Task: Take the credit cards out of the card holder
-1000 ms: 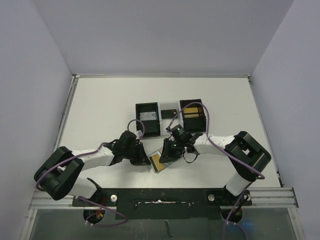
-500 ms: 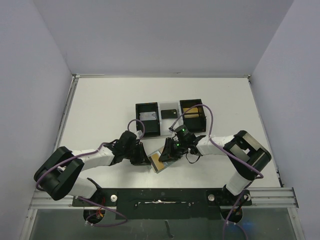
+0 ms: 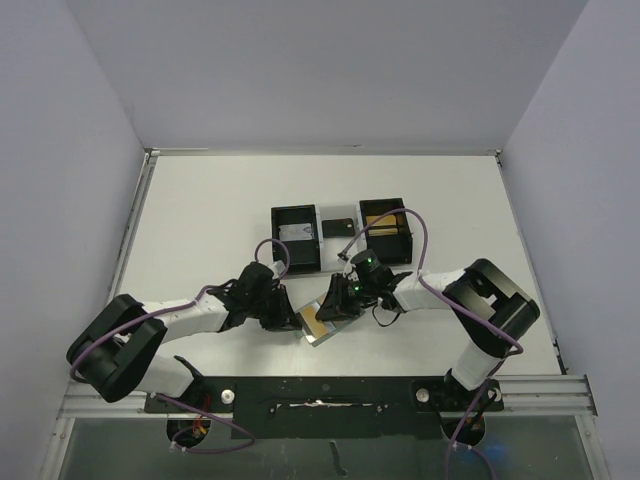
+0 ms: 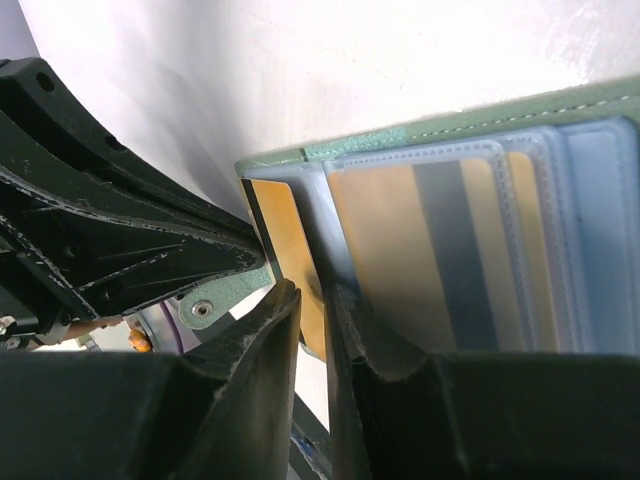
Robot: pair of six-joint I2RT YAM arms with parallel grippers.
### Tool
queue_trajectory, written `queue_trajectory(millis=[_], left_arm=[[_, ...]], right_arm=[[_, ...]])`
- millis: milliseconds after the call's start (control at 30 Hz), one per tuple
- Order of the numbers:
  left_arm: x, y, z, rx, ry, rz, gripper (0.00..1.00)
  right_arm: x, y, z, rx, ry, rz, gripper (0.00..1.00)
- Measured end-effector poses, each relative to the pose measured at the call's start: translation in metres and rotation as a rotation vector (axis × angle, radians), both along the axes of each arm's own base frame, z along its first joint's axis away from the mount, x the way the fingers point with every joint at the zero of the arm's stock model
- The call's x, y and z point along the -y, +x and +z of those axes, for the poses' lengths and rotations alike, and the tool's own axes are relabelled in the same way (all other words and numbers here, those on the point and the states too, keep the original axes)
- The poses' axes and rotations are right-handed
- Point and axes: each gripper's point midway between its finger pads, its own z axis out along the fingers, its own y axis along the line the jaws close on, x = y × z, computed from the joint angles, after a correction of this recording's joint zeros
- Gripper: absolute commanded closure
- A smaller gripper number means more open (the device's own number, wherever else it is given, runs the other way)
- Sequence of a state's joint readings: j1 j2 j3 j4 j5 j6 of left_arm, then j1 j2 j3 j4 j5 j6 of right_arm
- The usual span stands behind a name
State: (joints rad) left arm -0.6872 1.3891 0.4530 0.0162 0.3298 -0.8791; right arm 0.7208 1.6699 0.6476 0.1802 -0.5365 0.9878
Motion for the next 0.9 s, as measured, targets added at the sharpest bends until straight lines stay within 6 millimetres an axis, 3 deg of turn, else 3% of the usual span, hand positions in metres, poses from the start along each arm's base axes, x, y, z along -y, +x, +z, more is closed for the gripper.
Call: queue_trajectory(millis=[500,700,900], left_arm=[[-0.001,0.0,0.0,0.005,0.003,0.004,0.92],[0.003,0.0,0.001,0.023,-0.002,-0.006,0.92],[0.003,0.0,0.001,0.025,0.0,-0.005,0.92]], right_arm=[[-0.005,0.003,-0.002,0.022,0.032,0.011,0.84],[-0.023,-0.014,0.009,0.02,0.105,0.104,0.88],[-0.023,-0.014,0.008,0.02,0.101,0.103,0.88]])
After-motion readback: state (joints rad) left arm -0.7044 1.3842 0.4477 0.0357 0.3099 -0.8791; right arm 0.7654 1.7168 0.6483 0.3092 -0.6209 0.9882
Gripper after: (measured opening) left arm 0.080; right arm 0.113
